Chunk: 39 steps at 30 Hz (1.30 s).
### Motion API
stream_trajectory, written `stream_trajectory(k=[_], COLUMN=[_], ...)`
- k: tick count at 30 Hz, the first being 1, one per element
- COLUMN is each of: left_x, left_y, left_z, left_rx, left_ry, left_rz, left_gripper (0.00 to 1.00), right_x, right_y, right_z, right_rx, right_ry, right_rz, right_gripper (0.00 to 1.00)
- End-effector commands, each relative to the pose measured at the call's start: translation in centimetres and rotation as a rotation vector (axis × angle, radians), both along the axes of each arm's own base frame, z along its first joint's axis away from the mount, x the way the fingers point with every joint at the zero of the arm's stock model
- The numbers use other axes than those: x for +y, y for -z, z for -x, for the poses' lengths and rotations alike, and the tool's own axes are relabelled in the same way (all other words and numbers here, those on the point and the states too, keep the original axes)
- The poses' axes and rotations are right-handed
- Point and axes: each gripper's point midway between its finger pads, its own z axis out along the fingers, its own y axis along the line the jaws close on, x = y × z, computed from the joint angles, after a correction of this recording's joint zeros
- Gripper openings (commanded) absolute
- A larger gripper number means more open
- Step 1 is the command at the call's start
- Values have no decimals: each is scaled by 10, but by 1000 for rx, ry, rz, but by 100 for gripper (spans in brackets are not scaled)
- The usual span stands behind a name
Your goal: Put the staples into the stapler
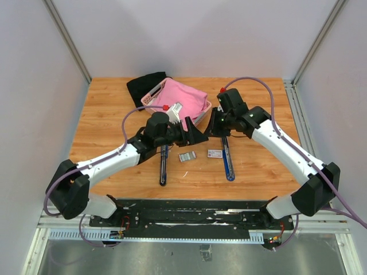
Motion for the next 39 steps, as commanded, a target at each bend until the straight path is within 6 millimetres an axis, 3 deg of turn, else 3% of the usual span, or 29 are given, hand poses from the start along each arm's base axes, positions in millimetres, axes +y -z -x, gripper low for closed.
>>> stream_trajectory(k=[1, 5, 13, 19, 24, 31, 35, 39], left_x=[-14, -21, -33, -34, -36, -35, -37, -37], left_y=[-21, -21, -15, -12, -9, -12, -12, -7], left_z=[-4, -6, -4, -5, -5, -2, -1, -2], left_rx=[-47, -49, -31, -32, -54, -94, -93, -78], left_ry=[24, 30, 51, 50, 66, 75, 83, 78], left_rz=[51, 49, 40, 32, 13, -2, -5, -22], left_gripper=[72, 58, 46, 30, 20, 16, 16, 16], right_x=[-2, -2, 0, -1, -3, -7, -7, -8], right_y=[-4, -4, -7, -2, -2, -9, -9, -12], right_z=[3, 5, 3, 3, 3, -4, -6, -7], right_rx=[4, 2, -3, 3, 2, -31, -34, -45], right_ry=[18, 22, 21, 22, 31, 51, 52, 53], right_rz=[-33, -37, -50, -40, -36, -23, -16, -12], right_gripper=[12, 12, 12, 12, 18, 37, 37, 30])
